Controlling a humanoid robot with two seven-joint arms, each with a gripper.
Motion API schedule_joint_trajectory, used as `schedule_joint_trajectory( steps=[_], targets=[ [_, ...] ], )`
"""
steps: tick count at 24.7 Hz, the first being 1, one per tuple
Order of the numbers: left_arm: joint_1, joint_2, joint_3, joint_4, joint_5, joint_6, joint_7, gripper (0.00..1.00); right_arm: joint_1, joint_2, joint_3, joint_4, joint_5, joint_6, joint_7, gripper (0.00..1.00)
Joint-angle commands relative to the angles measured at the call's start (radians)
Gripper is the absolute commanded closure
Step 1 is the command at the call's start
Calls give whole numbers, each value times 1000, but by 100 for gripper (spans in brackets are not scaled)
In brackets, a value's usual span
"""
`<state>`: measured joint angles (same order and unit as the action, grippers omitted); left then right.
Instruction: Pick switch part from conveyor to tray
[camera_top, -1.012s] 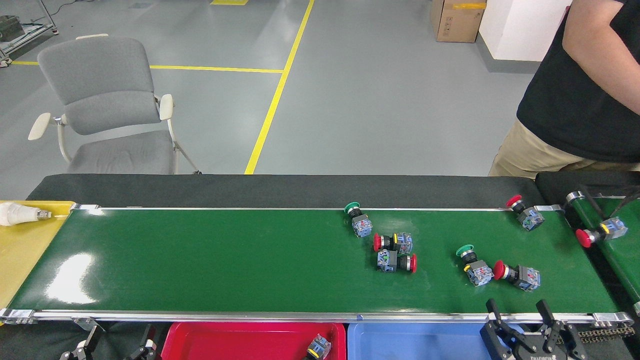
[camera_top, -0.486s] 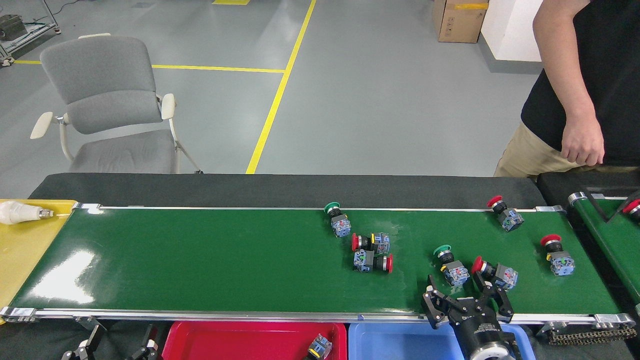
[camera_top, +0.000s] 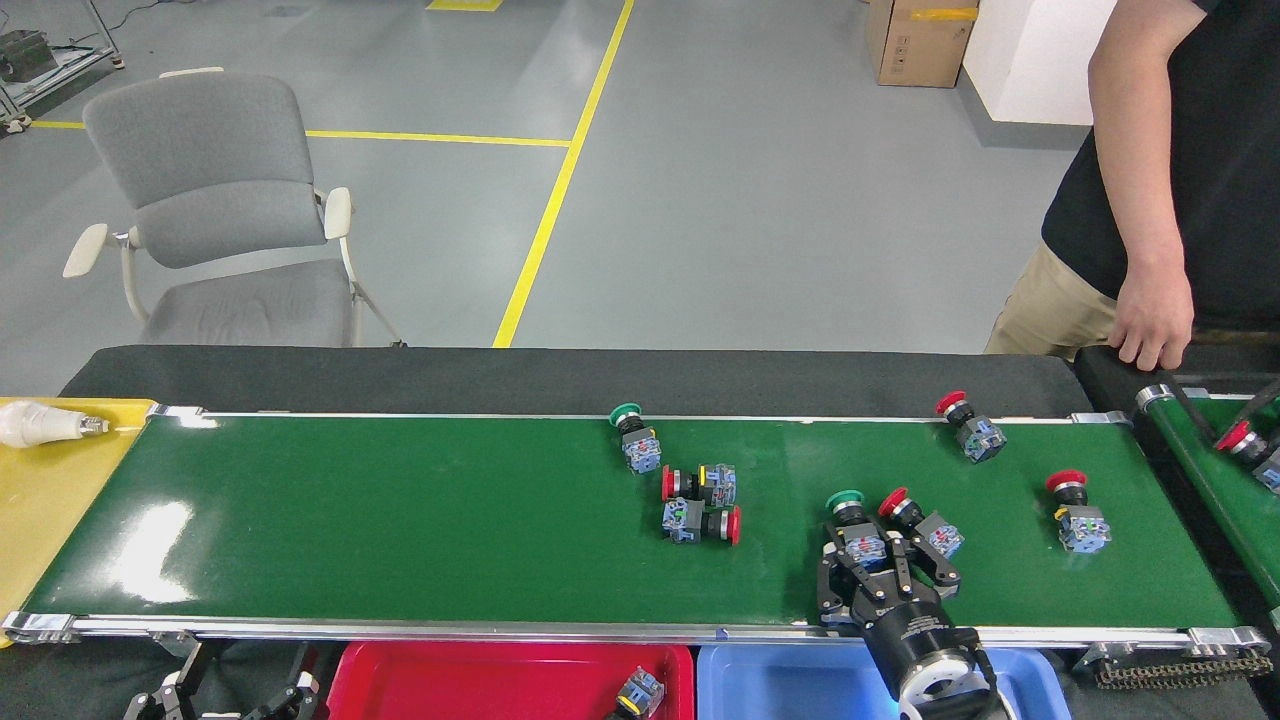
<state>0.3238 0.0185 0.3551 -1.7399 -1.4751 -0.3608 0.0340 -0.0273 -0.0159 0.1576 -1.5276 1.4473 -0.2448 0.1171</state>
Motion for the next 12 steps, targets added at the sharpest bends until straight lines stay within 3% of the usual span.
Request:
schedule_joint_trajectory(
  steps=[1,3,4,5,6,8,12],
  targets=[
    [-5,11,-5,-13,-1,-4,3,0,15,-6,6,-71,-4,-199,-1,96],
    [-28,11,-65,-24,-2,-4,0,0,24,11,59,-132,-5,-375,3,91],
    [-43,14,-105,-33,-2,-1,-16,0,23,25,103,-137,-5,-433,3,58],
    [-55,14,-125,-35,-2,-1,-31,0,23,30,135,-137,-1,-444,3,14],
    [-85,14,-146,-35,-2,0,-49,0,20,28,172,-132,1,-450,4,0],
    [-150,9,-186,-35,-8,2,-95,0,3,30,229,-106,4,-446,4,0],
    [-278,-6,-401,0,-87,10,-131,0,1,43,189,-117,-19,-424,7,0]
  ],
)
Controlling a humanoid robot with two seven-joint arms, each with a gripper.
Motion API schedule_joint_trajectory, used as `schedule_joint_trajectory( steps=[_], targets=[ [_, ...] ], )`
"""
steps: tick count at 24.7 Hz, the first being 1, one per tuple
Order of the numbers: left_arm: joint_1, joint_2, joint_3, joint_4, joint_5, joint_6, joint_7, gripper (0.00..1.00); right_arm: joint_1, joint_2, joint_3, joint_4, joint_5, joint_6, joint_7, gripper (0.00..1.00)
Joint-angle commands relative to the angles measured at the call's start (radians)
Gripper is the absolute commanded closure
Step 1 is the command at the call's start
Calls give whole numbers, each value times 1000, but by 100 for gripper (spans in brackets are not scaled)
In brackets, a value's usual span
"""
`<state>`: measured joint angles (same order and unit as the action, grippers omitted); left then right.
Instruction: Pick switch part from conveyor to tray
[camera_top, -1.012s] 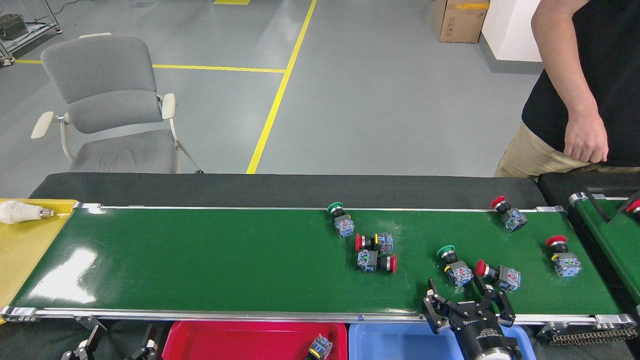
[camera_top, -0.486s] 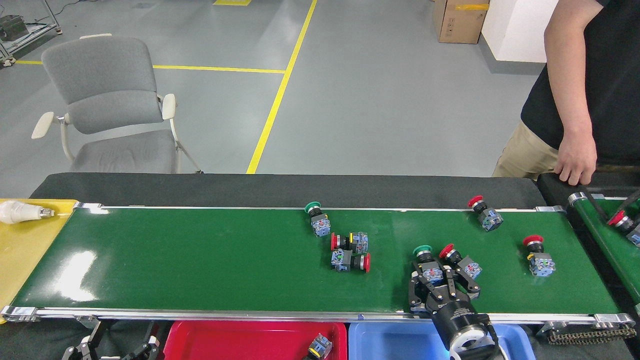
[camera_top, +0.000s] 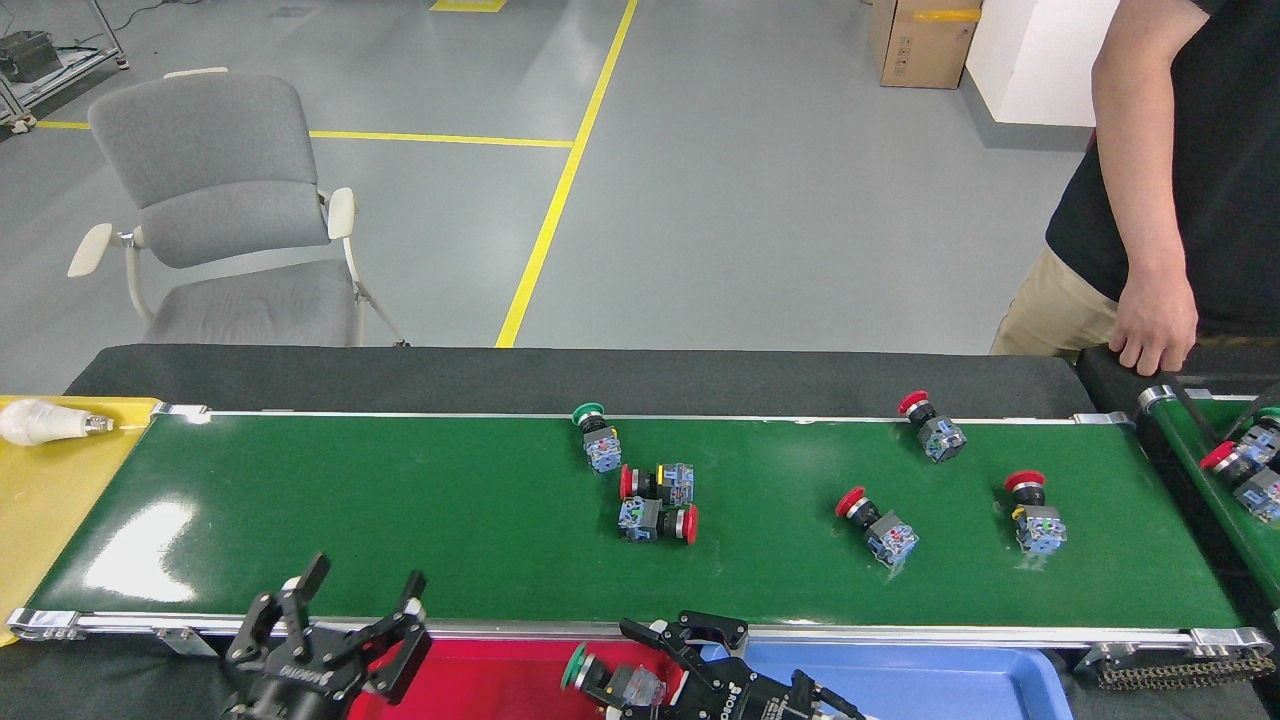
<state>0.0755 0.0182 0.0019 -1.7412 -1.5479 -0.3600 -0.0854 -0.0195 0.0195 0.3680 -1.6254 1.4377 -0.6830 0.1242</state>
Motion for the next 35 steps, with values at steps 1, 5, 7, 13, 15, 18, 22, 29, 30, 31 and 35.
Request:
schedule_joint_trajectory(
  steps=[1,5,7,13,15,18,22,29,30,31,35],
  targets=[
    [-60,-10,-91,31,-15,12,-14,0,4,8,-70,-31,-32,43,-3,0],
    [-166,-86,-152,204,-20,23,-17,0,176,36,-377,-91,-108,257,-32,1],
    [-198,-96,-149,284,-20,24,-17,0,297,63,-492,-126,-108,416,-112,1],
    [-246,-86,-106,358,-15,19,-17,0,289,25,-491,-131,-86,554,-141,1],
    [-253,-84,-88,376,-14,15,-17,0,213,28,-422,-100,-22,560,-107,1],
    [-269,-86,-79,440,-11,27,-17,0,84,20,-307,-11,20,560,-18,1],
    [-287,-84,-37,470,-9,29,-17,0,-57,26,-179,98,23,566,55,1],
    [-287,-93,-42,480,-11,38,-17,15,-200,73,-30,300,21,666,66,49],
    [-287,-95,-42,482,-11,42,-16,30,-206,71,-27,305,18,666,66,67],
    [-287,-96,-42,483,-9,50,-16,47,-209,69,-24,305,17,665,66,78],
    [-284,-96,-42,486,11,46,-7,76,-209,66,-21,302,14,654,63,92]
  ],
)
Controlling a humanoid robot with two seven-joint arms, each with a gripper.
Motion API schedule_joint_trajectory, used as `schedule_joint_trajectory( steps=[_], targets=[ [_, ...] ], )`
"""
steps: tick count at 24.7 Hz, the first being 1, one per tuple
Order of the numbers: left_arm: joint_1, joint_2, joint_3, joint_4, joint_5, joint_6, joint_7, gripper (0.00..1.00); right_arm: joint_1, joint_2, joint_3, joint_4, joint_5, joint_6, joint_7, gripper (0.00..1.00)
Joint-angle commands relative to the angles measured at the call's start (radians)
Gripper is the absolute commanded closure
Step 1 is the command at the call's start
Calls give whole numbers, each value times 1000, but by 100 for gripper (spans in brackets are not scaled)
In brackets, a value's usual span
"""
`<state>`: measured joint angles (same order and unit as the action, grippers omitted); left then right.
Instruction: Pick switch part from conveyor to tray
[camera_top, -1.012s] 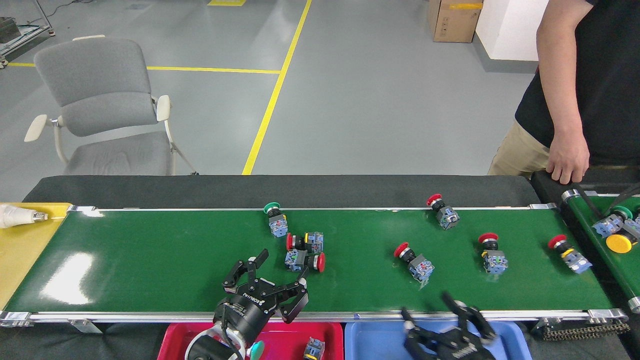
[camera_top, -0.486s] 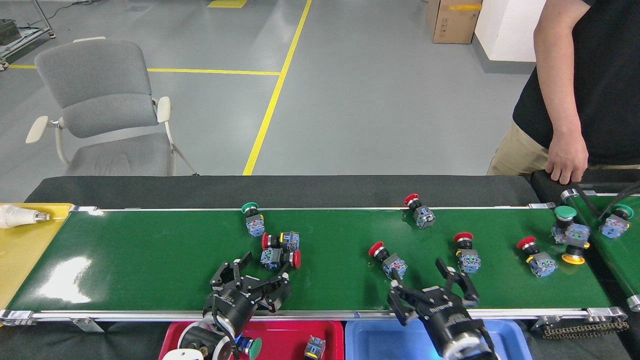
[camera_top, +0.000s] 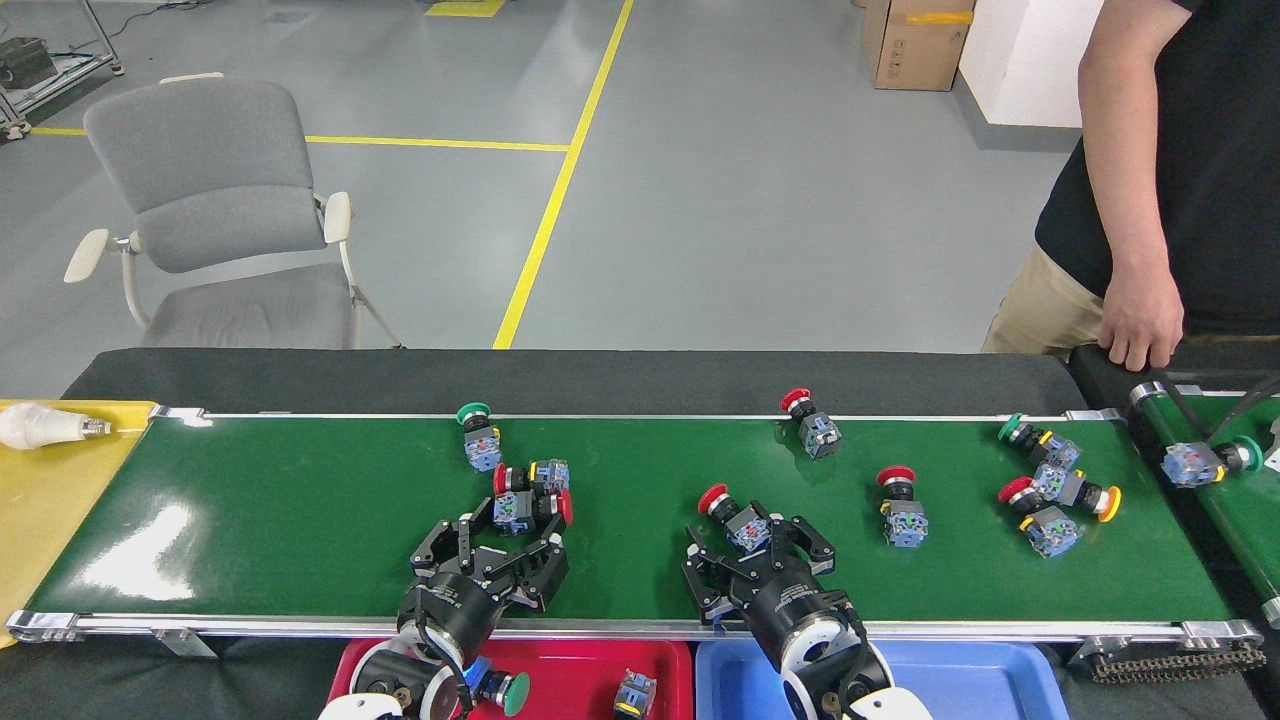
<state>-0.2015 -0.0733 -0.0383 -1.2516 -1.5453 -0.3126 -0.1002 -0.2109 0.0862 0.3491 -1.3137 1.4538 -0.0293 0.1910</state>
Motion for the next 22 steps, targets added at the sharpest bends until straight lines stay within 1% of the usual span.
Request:
schedule_joint_trajectory(
  steps=[1,3,4,6,8,10,11,12,13,14,15,17,19,20,21,22],
  targets=[
    [-4,-5,-3,-3,17,-2,8,79,-18,0,1,-13,-3,-4,-7,93],
    [4,-3,-3,-6,31,-3,8,83,-10,-3,10,-32,-3,-44,-10,96],
    [8,-5,-3,-11,36,-5,8,83,-2,-6,13,-53,-3,-78,-12,98],
    [30,-2,-5,-28,51,-10,8,83,41,-11,17,-114,-3,-130,-12,98],
    [74,6,-9,-94,67,-19,8,83,96,-11,42,-194,-3,-198,-12,98],
    [145,7,-9,-187,74,-92,8,83,159,-13,88,-271,-3,-299,-10,97],
    [191,6,-9,-246,74,-138,7,83,196,-13,106,-312,-1,-345,-8,87],
    [263,9,-9,-325,73,-198,4,83,238,-14,123,-357,-1,-397,-7,36],
    [309,10,-9,-367,71,-234,2,83,262,-17,133,-375,-1,-426,-7,0],
    [378,10,-9,-431,71,-289,0,82,285,-28,143,-394,0,-471,-7,0],
    [415,10,-11,-465,70,-322,0,80,292,-34,143,-404,-1,-498,-7,0],
    [471,10,-9,-511,70,-381,0,63,303,-39,143,-415,-1,-523,-7,0],
    [494,9,5,-523,71,-388,0,29,304,-40,142,-426,-4,-524,-10,0],
    [494,9,12,-523,71,-387,0,14,304,-42,137,-437,-7,-524,-12,0],
    [496,7,32,-523,71,-387,2,5,304,-46,122,-449,-10,-523,-12,0],
    [498,6,63,-523,73,-387,2,2,304,-51,85,-455,-13,-523,-15,0]
  ],
)
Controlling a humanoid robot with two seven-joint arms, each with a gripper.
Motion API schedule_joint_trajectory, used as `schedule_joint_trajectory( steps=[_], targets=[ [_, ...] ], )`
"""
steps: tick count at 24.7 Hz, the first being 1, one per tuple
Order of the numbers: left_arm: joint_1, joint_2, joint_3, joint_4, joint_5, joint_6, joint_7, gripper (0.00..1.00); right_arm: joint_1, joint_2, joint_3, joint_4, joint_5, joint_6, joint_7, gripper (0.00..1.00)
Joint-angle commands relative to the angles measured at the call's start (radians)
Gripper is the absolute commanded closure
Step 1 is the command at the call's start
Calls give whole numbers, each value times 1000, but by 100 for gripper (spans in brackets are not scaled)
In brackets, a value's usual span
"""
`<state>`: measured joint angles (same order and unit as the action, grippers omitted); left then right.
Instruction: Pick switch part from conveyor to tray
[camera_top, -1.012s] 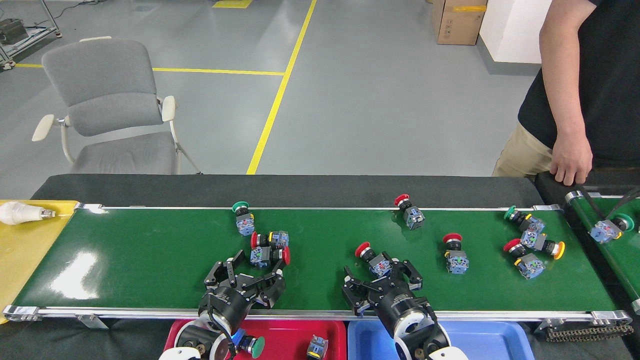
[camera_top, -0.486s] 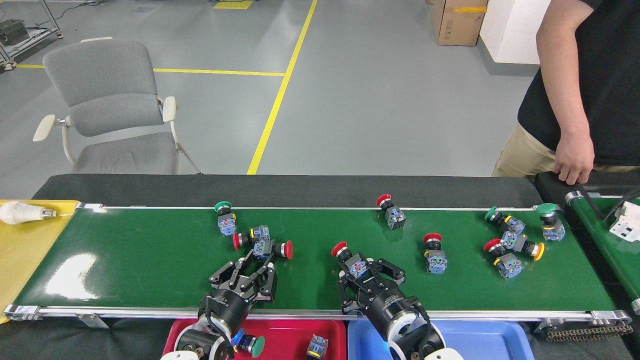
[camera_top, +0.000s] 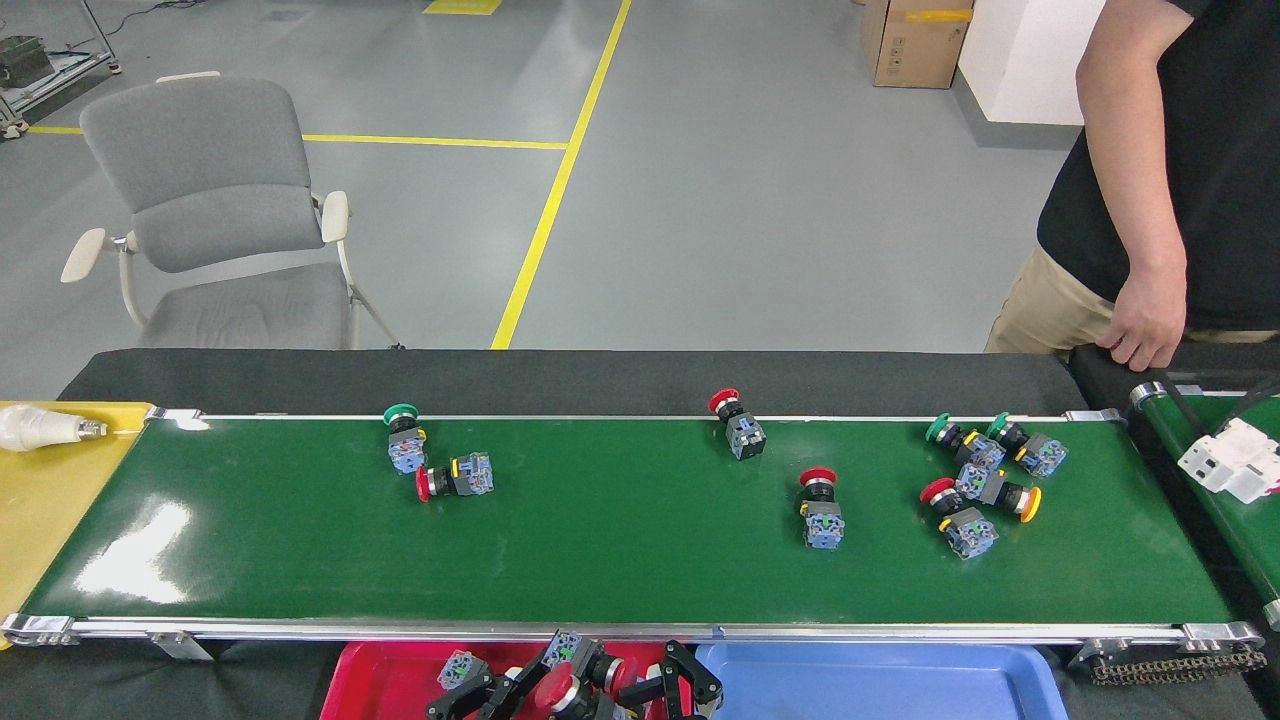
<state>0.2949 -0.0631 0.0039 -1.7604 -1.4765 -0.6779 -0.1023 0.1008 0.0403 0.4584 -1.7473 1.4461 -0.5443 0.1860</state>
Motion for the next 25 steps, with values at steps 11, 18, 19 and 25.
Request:
schedule_joint_trajectory(
  steps=[11,18,19,25],
  targets=[
    [-11,-17,298,-8,2,328,12,1,109,32,-596,-11,-227,17,-102,3],
    [-34,19,346,1,-18,363,12,2,201,50,-661,-17,-142,365,-191,4],
    [-66,25,332,2,-31,365,12,2,177,50,-659,-17,-128,377,-191,4],
    [-336,28,286,217,-148,373,3,2,-15,53,-558,104,92,411,-141,3]
  ],
)
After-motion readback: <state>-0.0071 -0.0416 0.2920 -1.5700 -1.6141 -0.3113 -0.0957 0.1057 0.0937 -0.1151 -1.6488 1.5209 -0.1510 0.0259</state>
